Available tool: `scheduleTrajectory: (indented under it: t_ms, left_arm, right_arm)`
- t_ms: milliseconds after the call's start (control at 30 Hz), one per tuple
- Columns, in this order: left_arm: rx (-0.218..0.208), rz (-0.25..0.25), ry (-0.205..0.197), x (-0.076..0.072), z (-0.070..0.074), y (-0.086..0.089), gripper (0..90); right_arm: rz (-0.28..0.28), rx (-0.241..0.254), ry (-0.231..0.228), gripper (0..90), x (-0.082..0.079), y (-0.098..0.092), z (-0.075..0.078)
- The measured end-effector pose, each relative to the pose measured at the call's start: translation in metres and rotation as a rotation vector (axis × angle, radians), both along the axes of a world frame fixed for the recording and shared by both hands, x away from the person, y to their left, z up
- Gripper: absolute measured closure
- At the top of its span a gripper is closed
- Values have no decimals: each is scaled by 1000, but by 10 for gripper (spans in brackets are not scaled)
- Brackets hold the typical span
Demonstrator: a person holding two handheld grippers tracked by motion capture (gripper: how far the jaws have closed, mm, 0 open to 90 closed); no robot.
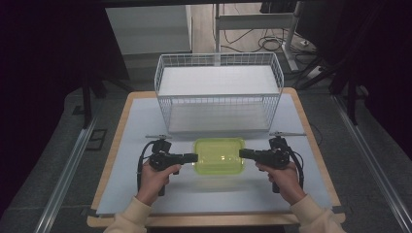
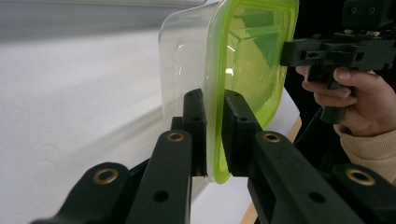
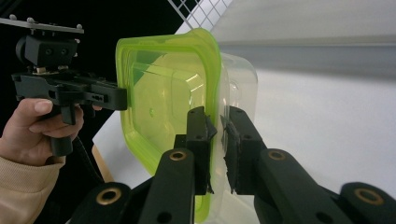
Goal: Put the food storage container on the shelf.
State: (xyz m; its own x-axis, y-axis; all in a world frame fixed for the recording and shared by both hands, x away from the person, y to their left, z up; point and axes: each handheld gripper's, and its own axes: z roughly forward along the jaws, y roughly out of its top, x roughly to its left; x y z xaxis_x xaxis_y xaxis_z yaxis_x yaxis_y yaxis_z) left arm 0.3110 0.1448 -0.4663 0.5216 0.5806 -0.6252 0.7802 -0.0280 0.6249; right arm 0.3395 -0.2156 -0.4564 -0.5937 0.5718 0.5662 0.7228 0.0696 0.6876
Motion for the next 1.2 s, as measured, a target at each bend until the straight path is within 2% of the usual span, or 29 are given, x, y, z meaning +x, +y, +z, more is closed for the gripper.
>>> scheduleTrajectory:
  t_ms: [567, 867, 1200]
  left_arm:
    - [-5, 12, -23, 7, 21, 4, 818]
    - [-9, 23, -52, 14, 39, 9, 818]
    - [-10, 25, -62, 21, 53, 10, 819]
  right_arm:
    - [-7, 0, -36, 811, 7, 5, 22]
    - [-5, -5, -79, 811, 15, 11, 43]
    - [-13, -5, -95, 811, 20, 12, 58]
